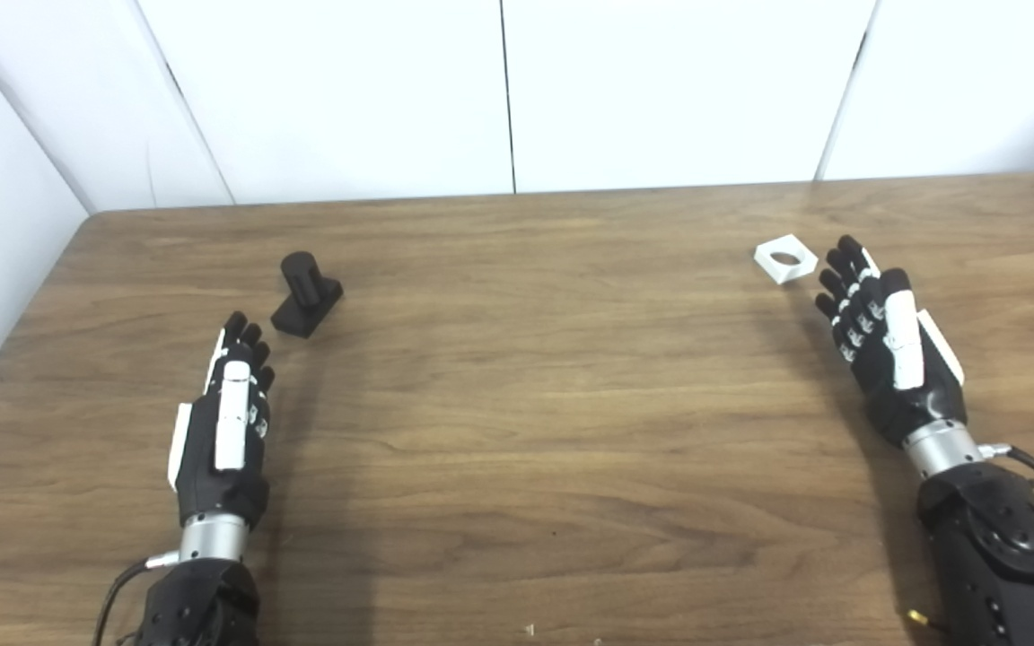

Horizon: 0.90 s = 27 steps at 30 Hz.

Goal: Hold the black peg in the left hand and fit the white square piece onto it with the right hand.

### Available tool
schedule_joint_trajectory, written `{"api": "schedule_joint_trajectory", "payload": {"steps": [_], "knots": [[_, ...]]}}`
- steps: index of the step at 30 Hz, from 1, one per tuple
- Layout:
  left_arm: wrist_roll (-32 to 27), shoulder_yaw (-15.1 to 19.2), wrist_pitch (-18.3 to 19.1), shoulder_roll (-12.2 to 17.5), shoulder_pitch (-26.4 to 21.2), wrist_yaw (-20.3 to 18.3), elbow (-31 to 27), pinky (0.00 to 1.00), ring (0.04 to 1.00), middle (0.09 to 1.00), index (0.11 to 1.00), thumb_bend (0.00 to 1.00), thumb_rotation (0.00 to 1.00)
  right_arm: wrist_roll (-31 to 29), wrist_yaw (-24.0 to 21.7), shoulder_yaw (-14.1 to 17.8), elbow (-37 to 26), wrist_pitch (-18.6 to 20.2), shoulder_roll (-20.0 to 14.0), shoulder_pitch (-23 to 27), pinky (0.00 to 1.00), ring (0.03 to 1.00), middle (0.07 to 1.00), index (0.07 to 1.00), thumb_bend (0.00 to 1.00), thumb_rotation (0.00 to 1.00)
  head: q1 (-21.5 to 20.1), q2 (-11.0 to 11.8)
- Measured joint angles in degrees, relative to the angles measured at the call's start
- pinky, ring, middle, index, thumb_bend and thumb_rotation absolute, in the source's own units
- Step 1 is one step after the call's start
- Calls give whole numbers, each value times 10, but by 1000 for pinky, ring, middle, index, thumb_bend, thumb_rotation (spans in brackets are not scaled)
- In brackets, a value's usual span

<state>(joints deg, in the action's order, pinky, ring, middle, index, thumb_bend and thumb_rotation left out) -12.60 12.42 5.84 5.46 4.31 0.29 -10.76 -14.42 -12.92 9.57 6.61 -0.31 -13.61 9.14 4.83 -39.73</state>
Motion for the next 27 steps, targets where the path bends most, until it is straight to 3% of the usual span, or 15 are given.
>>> {"api": "schedule_joint_trajectory", "payload": {"steps": [5, 8, 15, 22, 27], "knots": [[1, 0, 2, 0, 0, 2, -6, 1000, 1000, 1000, 1000, 525, 793, -3, -2, 0, 0, 0, 0, 0, 1000, 1000, 1000, 1000, 624, 1000, 4, 0], [33, -3, 22, 3, -1, 14, -30, 1000, 1000, 1000, 1000, 519, 785, -9, -5, 0, 1, 1, -1, 0, 1000, 1000, 1000, 1000, 622, 1000, 5, 1], [200, -37, 84, 52, -9, 32, -78, 1000, 1000, 1000, 969, 583, 480, -9, -5, 0, 2, 3, -1, 0, 1000, 1000, 1000, 1000, 603, 1000, 3, 2], [376, -72, 185, 90, -47, 34, -106, 990, 1000, 1000, 863, 717, 372, -9, -5, 0, 2, 3, -1, 0, 1000, 1000, 1000, 1000, 607, 1000, -1, 4], [457, -83, 209, 95, -65, 19, -106, 1000, 1000, 1000, 811, 767, 332, -9, -5, -1, 2, 3, -1, 1, 1000, 1000, 1000, 1000, 602, 1000, -3, 4]]}}
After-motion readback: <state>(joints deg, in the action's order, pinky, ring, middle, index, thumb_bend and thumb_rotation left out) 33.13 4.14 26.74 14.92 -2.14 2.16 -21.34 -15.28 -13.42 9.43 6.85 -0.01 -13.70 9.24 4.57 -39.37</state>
